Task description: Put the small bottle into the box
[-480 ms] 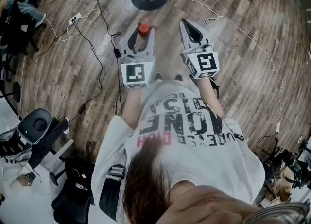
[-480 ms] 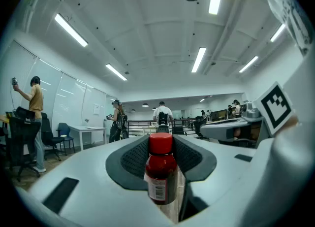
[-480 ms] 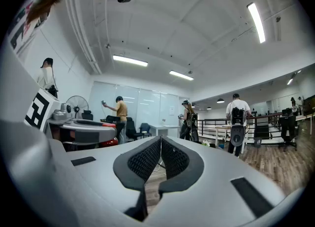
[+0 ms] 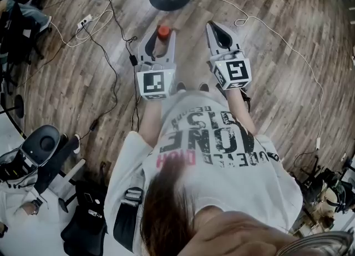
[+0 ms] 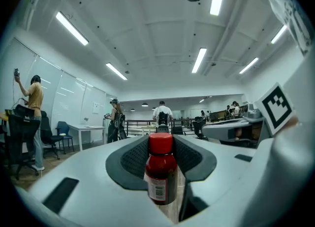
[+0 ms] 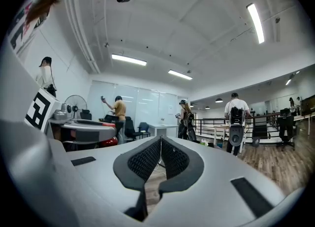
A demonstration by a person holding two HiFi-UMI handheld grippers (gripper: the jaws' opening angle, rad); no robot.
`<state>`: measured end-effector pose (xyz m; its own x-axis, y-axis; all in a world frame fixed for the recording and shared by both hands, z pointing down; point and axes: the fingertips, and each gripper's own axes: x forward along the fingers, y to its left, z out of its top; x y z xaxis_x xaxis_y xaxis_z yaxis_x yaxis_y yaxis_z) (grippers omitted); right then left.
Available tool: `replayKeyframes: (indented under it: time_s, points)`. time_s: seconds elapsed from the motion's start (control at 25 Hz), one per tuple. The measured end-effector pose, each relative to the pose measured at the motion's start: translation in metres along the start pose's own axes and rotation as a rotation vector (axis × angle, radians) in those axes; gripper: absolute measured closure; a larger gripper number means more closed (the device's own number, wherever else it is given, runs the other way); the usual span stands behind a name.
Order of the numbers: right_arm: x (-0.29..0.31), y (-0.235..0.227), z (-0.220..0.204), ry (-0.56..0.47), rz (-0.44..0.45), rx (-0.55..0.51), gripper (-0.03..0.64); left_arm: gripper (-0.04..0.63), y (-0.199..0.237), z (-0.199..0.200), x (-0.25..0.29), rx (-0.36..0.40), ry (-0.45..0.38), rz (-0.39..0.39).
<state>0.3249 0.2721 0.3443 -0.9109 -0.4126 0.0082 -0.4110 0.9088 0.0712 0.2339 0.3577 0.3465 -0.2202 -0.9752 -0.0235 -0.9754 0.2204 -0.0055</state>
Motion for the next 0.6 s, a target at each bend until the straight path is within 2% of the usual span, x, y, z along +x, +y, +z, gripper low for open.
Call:
replayKeyframes:
  time_s: [0.6]
  points:
    - [0.015, 0.013, 0.015, -0.044, 0.052, -0.017, 0.614, 0.448, 0.009, 0.007, 0.008, -0.005, -0.013, -0.013]
